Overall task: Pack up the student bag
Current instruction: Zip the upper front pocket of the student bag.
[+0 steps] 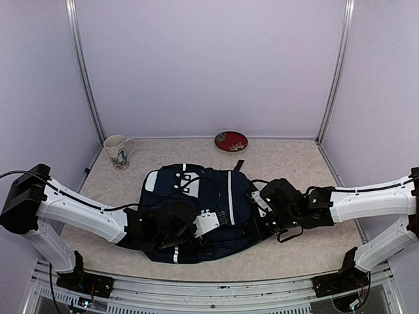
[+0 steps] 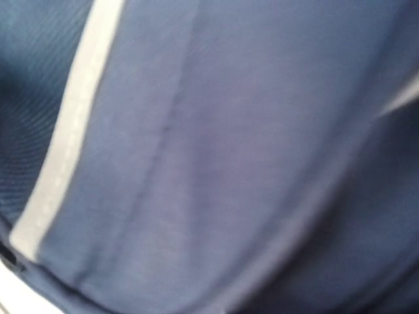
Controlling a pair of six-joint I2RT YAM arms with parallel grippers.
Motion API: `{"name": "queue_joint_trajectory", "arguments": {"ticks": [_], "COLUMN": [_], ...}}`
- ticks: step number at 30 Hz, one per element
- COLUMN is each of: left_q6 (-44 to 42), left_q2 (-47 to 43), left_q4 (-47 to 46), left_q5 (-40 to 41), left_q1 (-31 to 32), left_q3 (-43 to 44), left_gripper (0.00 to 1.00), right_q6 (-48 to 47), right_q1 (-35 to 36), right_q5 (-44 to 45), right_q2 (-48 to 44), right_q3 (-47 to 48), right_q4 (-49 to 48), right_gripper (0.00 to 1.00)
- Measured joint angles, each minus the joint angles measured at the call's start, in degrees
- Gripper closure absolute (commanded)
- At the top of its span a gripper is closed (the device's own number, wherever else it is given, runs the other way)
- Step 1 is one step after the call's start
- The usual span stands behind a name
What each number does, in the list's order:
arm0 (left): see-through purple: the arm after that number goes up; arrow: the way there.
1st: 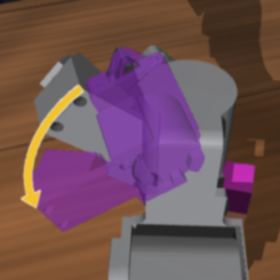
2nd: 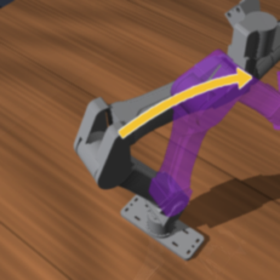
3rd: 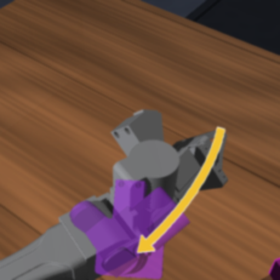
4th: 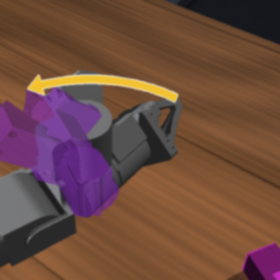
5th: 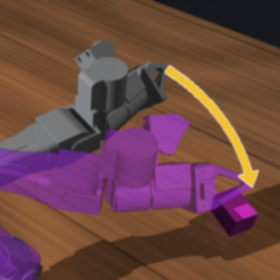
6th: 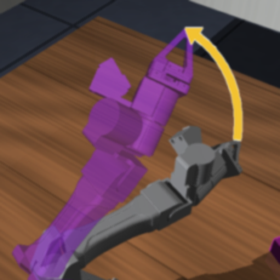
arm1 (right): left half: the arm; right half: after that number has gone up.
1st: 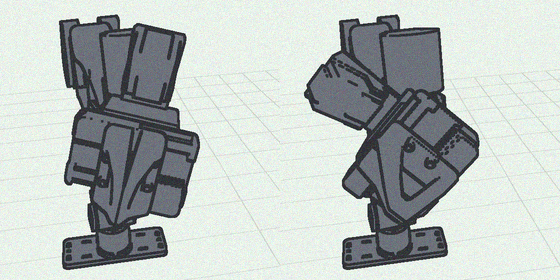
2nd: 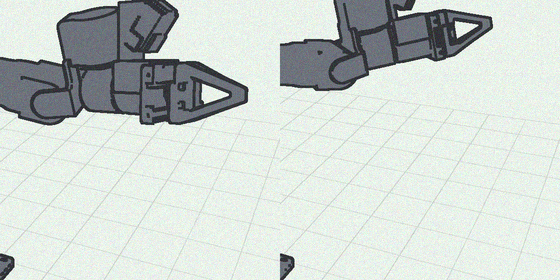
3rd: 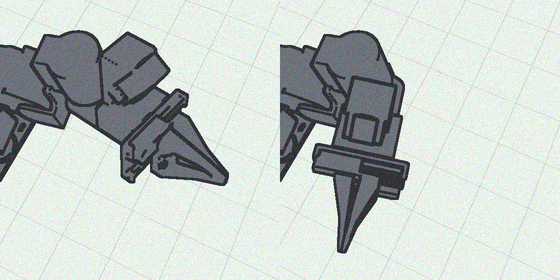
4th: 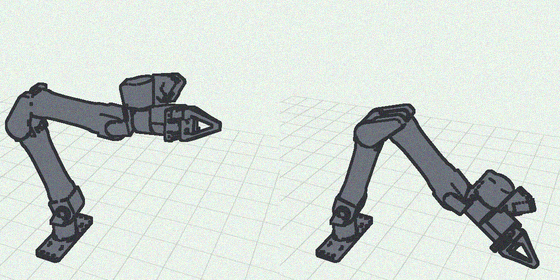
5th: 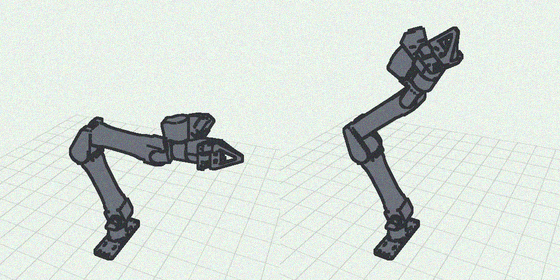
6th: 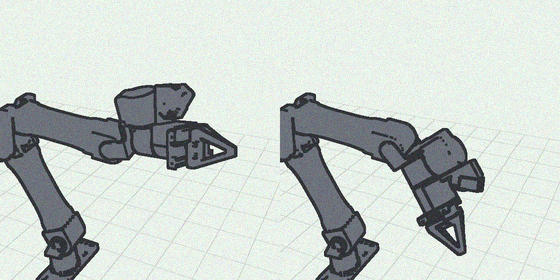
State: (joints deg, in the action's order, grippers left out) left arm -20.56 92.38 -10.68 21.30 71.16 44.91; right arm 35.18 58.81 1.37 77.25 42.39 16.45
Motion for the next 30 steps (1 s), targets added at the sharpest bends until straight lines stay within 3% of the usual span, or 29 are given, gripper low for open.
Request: {"name": "queue_joint_trajectory", "arguments": {"ticks": [10, 20, 30], "left_q6": [1.2, 0.7, 0.5], "left_q2": [-3.4, -6.0, -6.8], "left_q4": [-0.6, -0.6, -0.6], "left_q5": [-0.3, 2.0, 2.8], "left_q1": [-0.2, 0.3, 1.0], "left_q3": [-1.3, -3.2, -4.4], "left_gripper": [1.0, 1.0, 1.0], "right_q6": [-7.2, -25.0, -41.9], "right_q1": [-5.8, -9.4, -12.6], "right_q5": [-2.1, 3.5, 0.9], "right_q2": [-3.7, 11.8, 18.5], "right_q3": [3.4, 20.3, 27.1], "right_q4": [5.3, 13.5, 12.8], "right_gripper": [1.0, 1.0, 1.0]}}
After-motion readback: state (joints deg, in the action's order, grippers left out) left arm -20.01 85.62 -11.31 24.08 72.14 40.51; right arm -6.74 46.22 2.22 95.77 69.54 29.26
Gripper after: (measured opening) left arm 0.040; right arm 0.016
